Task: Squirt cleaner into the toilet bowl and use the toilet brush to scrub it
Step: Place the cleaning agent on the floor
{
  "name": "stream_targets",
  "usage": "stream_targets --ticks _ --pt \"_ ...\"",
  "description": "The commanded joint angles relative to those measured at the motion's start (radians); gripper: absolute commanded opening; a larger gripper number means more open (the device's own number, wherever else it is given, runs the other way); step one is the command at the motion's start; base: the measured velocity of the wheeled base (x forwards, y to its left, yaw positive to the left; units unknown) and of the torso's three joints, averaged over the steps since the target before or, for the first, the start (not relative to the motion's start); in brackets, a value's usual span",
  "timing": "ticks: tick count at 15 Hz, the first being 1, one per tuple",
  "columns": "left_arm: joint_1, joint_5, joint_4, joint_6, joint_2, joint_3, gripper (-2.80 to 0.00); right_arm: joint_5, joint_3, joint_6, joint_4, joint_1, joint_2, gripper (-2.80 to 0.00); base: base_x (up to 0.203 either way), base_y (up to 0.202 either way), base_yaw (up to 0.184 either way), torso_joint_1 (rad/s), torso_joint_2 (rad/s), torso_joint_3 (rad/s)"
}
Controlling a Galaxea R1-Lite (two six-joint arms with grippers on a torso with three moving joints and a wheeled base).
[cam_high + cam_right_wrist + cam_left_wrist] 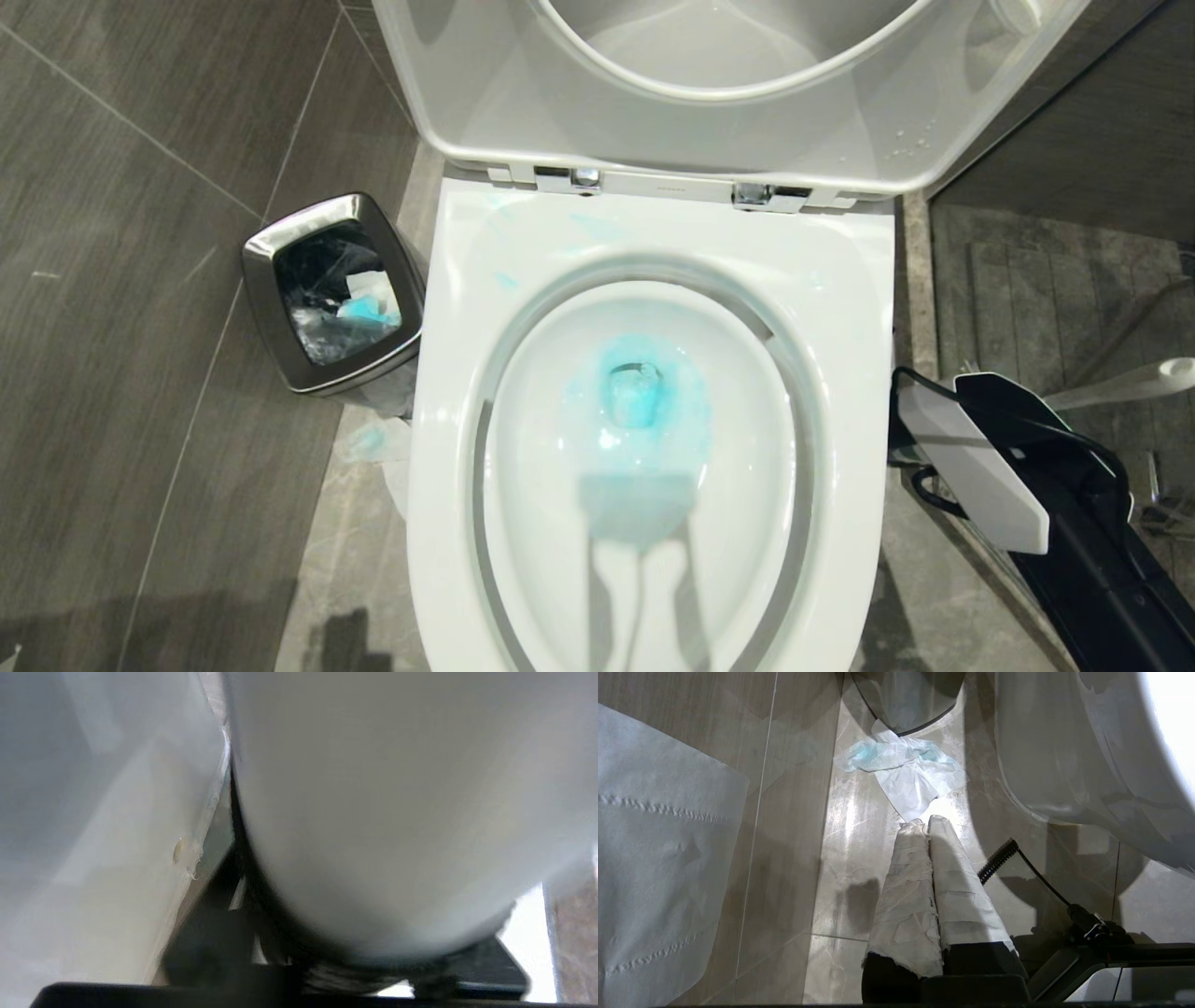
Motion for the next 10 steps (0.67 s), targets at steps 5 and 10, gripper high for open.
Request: stream_targets --ticks 5,10 --pt "0.000 0.000 0.000 -0.001 0.001 0.001 -2.80 0.006 -0.002 0.000 -0.010 0.001 -0.004 0.00 0.000 0.000 0.000 0.000 0.00 0.000" --pt "0.000 0.000 0.000 0.000 0.001 -0.001 -2.80 0.007 0.001 0.000 -0.024 0.002 -0.017 0.00 0.000 0.000 0.000 0.000 0.00 0.000"
